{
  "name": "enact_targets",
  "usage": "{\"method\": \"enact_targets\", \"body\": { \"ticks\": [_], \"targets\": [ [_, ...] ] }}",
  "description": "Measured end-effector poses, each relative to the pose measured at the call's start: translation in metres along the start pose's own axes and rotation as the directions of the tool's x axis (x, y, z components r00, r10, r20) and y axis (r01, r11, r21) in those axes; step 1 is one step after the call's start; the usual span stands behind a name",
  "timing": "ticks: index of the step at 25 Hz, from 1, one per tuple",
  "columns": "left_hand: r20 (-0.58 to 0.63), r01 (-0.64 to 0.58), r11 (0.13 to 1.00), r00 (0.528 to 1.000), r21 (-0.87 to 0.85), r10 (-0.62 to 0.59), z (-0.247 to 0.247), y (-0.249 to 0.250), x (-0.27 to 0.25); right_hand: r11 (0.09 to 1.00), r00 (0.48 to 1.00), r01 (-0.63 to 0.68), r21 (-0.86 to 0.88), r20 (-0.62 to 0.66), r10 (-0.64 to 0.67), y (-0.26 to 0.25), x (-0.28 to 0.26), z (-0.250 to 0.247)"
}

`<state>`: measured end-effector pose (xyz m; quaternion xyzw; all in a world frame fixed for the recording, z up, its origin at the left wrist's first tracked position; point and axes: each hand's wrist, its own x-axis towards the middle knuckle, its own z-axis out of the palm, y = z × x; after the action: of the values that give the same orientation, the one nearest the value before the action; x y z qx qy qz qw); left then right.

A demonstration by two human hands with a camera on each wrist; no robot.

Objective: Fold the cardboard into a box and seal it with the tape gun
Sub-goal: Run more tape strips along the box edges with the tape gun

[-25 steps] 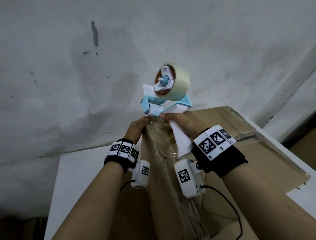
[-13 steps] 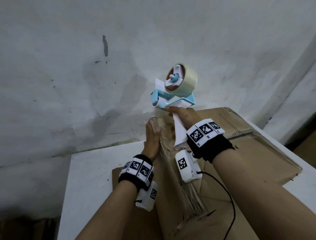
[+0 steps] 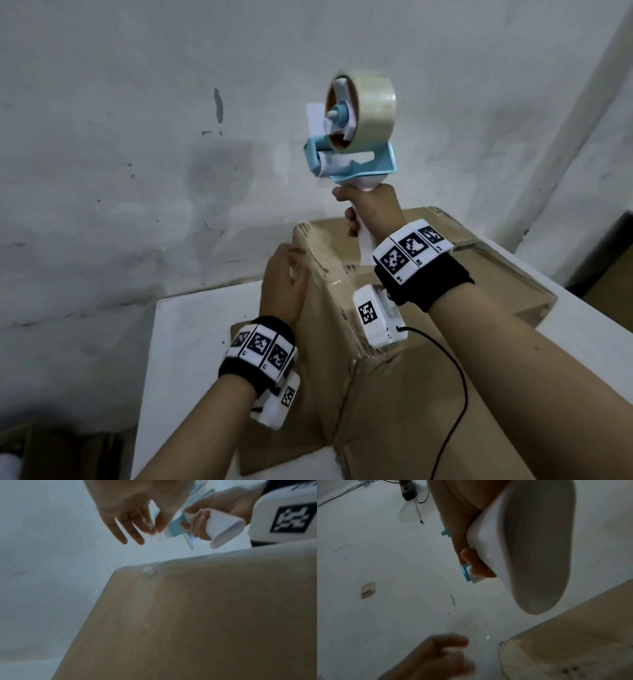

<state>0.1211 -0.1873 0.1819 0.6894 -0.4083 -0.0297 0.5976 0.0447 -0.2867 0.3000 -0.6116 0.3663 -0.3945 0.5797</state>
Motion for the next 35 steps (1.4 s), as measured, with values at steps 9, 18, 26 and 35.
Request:
{"method": "enact_targets", "body": {
  "ticks": [9, 18, 26, 35],
  "targets": [
    [0.419, -0.046, 0.788, 0.865, 0.614, -0.276, 0.041, 0.038, -0.041, 0.995, 0.999, -0.046, -0.084, -0.011, 0.046, 0.047, -0.068, -0.08],
    [0.174, -0.032, 0.539, 0.961, 0.842, -0.213, 0.07, 0.085, -0.119, 0.994, 0.985, -0.038, -0.106, 0.162, 0.056, 0.079, -0.094, -0.157],
    [0.038, -0.023, 0.919, 0.999, 0.393, 0.009, 0.167, 0.151, -0.139, 0.986, 0.997, 0.071, -0.153, 0.029, -0.067, 0.091, -0.087, -0.287],
    [0.389, 0.3, 0.941, 0.894, -0.155, -0.222, 0.357, 0.175, -0.163, 0.984, 0.984, -0.117, -0.135, -0.152, 0.096, 0.14, -0.047, -0.41]
  ]
}}
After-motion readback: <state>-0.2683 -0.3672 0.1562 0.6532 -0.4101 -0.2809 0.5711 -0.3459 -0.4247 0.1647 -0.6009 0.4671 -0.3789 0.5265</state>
